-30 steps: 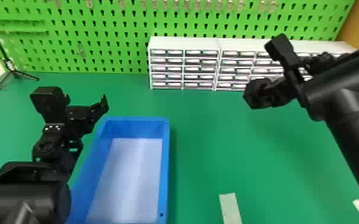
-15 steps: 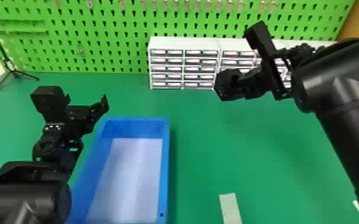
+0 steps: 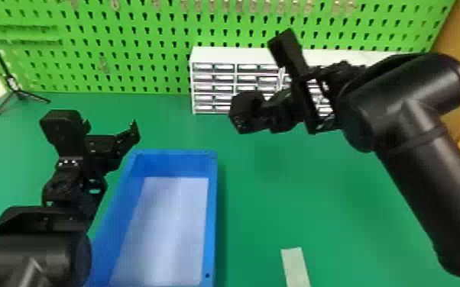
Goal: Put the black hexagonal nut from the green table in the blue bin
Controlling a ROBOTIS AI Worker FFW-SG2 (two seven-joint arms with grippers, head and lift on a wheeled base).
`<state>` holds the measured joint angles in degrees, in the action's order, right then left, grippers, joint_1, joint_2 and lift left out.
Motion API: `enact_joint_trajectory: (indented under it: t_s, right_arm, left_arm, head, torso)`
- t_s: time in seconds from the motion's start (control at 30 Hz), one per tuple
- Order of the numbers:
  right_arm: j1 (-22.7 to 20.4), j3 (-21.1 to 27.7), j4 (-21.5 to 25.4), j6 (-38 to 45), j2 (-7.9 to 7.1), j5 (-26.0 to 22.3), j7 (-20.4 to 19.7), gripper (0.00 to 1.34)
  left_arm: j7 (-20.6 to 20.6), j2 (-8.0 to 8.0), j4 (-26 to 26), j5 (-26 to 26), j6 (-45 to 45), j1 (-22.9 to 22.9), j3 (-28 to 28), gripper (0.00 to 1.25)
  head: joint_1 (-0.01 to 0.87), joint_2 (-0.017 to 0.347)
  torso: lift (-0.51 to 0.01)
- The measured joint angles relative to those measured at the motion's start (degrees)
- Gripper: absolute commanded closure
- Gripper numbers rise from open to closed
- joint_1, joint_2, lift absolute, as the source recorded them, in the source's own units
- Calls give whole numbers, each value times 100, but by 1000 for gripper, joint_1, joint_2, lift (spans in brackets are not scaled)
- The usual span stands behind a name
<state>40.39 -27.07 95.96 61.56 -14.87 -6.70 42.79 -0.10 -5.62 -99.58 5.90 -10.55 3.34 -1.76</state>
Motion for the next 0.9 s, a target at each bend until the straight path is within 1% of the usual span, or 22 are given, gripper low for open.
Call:
enact_joint_trajectory:
  t_s: [0.1,0.37,0.57,0.9]
  right_arm:
    - [2,-199,1,-58,19,-297,-167,995]
    - [43,-682,-31,-295,56,-1121,-777,995]
    - [54,-877,-147,-454,170,-1417,-946,995]
    - [16,-1260,-441,-732,246,-2066,-1326,995]
  left_arm:
    - [0,0,0,-1,0,1,0,197]
    - [1,0,0,-13,0,12,2,197]
    - [1,0,0,-19,0,18,9,197]
    - [1,0,0,-12,0,18,1,197]
  head:
    - [686,28]
    - [686,28]
    - [686,28]
    - [686,28]
  torso:
    - [-96]
    - [-96]
    - [-96]
    - [-96]
